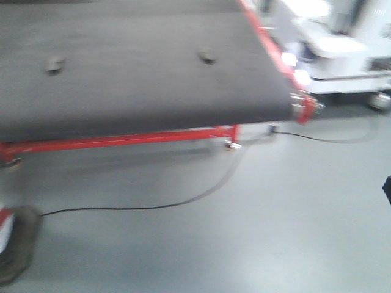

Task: Move and align brake pads A on conveyor
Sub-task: 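Drive the base back away from the conveyor belt, then drive along the aisle beside the yellow floor line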

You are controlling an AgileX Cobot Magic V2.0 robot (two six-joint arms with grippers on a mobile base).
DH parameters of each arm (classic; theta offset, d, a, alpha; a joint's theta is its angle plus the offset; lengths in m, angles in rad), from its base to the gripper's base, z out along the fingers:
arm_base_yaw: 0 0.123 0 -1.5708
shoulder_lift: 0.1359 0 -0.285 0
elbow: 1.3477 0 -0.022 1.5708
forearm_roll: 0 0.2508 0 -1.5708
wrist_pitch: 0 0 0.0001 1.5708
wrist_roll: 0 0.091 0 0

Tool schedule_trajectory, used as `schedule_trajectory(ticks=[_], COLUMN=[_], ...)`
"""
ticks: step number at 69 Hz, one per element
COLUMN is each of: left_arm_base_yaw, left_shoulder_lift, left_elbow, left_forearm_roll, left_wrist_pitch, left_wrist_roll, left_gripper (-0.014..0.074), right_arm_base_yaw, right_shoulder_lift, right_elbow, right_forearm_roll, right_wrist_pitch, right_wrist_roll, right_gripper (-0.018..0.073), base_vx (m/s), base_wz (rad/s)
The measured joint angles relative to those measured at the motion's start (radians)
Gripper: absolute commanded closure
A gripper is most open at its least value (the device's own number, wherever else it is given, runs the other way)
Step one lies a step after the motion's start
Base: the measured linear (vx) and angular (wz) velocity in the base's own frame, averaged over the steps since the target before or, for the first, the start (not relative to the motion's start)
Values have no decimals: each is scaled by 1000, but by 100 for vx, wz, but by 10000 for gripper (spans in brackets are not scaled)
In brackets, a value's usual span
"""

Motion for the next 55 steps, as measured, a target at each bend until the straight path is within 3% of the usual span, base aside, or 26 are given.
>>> schedule_trajectory(ticks=[55], left_arm_base_yaw=[0], left_shoulder_lift=[0], left_elbow=[0], left_forearm_roll=[0], left_wrist_pitch=[0], left_wrist_roll=[0], left_gripper=[125], right_arm_base_yaw=[0], right_shoulder_lift=[0], right_elbow=[0], right_forearm_roll=[0], right_wrist_pitch=[1], right_wrist_roll=[0], right_gripper=[54], base_vx=[-23], base_wz=[-92])
